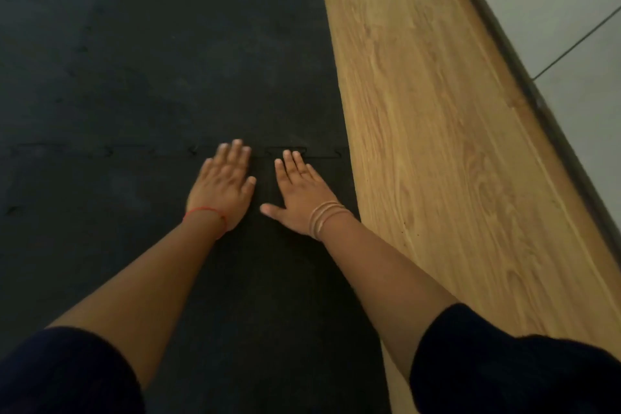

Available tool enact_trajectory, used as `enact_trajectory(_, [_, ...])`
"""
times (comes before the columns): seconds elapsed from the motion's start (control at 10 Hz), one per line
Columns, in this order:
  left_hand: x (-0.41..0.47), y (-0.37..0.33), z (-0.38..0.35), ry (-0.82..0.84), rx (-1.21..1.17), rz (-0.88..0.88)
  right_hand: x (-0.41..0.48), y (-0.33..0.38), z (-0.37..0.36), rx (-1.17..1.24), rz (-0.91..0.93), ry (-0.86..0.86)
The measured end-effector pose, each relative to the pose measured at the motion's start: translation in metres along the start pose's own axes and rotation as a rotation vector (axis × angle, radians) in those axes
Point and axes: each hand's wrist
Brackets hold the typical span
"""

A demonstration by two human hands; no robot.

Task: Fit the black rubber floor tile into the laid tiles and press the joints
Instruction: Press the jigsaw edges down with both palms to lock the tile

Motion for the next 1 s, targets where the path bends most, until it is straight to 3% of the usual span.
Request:
enact_trajectory(0.1, [-0.014,0.028,0.002,-0.056,0.018,0.128,0.011,0.014,0.002,-0.006,-0.066,0.102])
enact_trajectory(0.4, [-0.012,0.031,-0.006,-0.093,0.016,0.119,0.017,0.014,0.008,-0.049,-0.097,0.183])
enact_trajectory(0.5, [-0.01,0.032,-0.002,-0.003,0.048,0.078,0.017,0.018,0.012,-0.068,-0.115,0.216])
enact_trajectory(0.6, [0.002,0.03,0.017,0.217,0.069,0.107,0.017,0.022,0.017,-0.048,-0.153,0.227])
enact_trajectory(0.7, [-0.007,0.006,0.035,0.158,0.035,0.035,-0.005,0.031,0.013,0.0,-0.179,0.066])
enact_trajectory(0.8, [-0.064,-0.031,0.041,-0.207,-0.195,-0.084,-0.055,0.042,0.015,0.109,-0.185,-0.161])
enact_trajectory(0.9, [-0.077,-0.041,0.071,-0.289,-0.205,-0.117,-0.092,0.047,0.06,0.233,-0.176,-0.512])
enact_trajectory(1.0, [-0.041,-0.067,0.155,-0.49,-0.223,-0.183,-0.124,0.061,0.167,0.481,-0.021,-1.126])
Point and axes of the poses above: each hand's wrist, its own x-axis towards the middle knuckle, its own z-axis out of the back of the hand, y = z × x, and after that the axes turned 10 degrees about -y, right-handed
